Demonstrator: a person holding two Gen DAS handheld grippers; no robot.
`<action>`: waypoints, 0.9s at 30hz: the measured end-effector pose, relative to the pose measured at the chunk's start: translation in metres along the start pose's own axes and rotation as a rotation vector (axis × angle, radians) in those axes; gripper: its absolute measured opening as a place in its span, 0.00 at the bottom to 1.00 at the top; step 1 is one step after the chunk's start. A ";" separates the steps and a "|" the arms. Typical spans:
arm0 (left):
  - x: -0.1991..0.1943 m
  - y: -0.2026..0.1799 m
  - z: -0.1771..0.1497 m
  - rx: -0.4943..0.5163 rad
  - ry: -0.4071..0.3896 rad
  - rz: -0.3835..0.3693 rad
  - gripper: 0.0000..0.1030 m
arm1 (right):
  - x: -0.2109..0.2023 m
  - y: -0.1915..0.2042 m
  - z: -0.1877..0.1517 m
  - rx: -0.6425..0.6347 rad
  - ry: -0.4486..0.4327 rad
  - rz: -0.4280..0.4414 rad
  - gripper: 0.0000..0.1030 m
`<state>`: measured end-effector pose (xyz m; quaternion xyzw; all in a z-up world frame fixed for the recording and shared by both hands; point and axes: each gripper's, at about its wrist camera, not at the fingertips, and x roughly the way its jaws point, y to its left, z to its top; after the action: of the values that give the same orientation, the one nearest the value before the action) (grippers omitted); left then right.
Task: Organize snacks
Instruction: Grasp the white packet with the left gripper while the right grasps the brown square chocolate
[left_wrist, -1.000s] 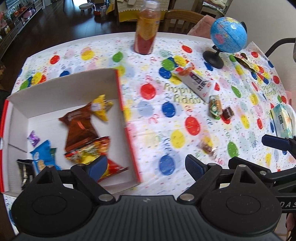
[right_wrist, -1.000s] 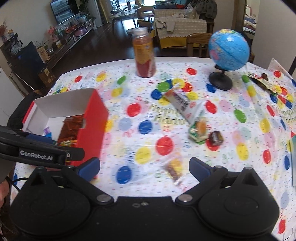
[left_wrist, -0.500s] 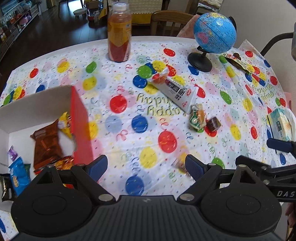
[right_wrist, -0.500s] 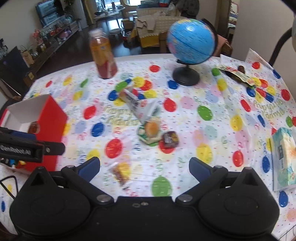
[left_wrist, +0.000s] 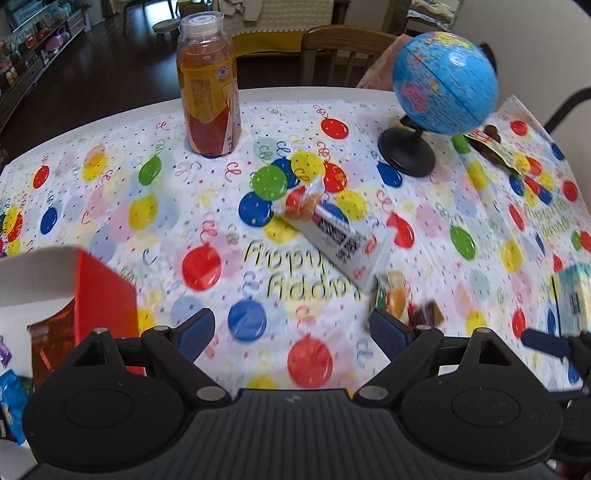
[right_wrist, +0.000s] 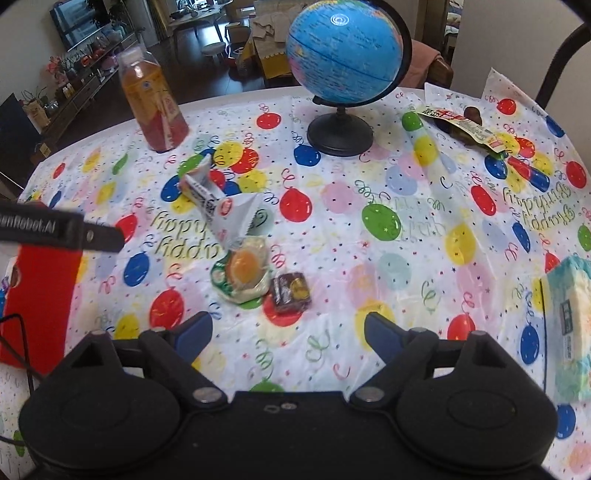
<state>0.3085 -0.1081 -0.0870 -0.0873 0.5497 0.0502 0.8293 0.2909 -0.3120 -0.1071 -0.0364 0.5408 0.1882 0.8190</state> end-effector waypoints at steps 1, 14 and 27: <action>0.006 -0.001 0.006 -0.007 0.006 0.009 0.89 | 0.004 -0.001 0.002 -0.008 0.006 -0.005 0.84; 0.066 -0.009 0.064 -0.142 0.065 0.034 0.89 | 0.060 -0.002 0.016 -0.072 0.101 0.031 0.68; 0.118 -0.023 0.072 -0.147 0.147 0.042 0.88 | 0.088 -0.004 0.019 -0.075 0.148 0.041 0.49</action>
<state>0.4233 -0.1177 -0.1660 -0.1399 0.6054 0.1012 0.7770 0.3386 -0.2873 -0.1787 -0.0697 0.5929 0.2218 0.7709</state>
